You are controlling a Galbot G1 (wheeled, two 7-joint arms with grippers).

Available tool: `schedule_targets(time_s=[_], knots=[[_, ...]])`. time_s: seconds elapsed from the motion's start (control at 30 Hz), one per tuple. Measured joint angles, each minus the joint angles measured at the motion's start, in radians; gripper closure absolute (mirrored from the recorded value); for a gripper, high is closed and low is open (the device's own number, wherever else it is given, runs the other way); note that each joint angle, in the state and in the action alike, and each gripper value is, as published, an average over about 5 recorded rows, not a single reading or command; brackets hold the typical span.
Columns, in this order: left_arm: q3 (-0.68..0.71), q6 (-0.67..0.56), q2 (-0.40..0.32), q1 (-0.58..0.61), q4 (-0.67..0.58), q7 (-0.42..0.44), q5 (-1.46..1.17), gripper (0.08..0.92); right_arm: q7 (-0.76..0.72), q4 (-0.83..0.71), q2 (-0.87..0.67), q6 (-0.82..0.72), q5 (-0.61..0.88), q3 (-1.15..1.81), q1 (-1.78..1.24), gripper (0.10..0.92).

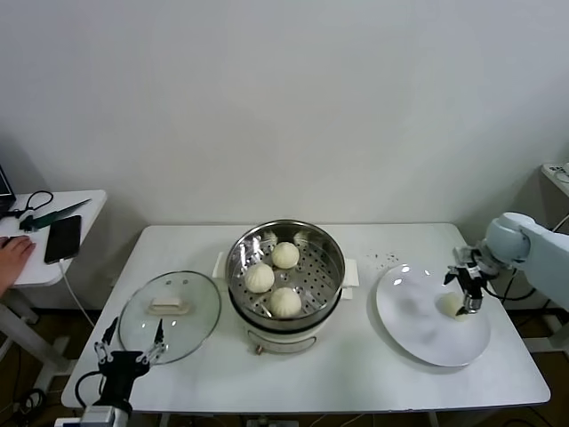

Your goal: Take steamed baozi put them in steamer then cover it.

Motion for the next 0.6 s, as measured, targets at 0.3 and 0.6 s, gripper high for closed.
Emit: schedule_targets(time_s=[0.3,0.6], knots=[[-0.002,-0.001,-0.003,0.005,0.005,0.000,0.004,0.177,-0.004,-0.091,0.034,0.037,-0.070,0.102,-0.079,0.203],[-0.003,-0.004,-0.008,0.010,0.009,0.000,0.010,0.177,-0.008,-0.162,0.083,0.063,-0.109,0.144,-0.105,0.203]])
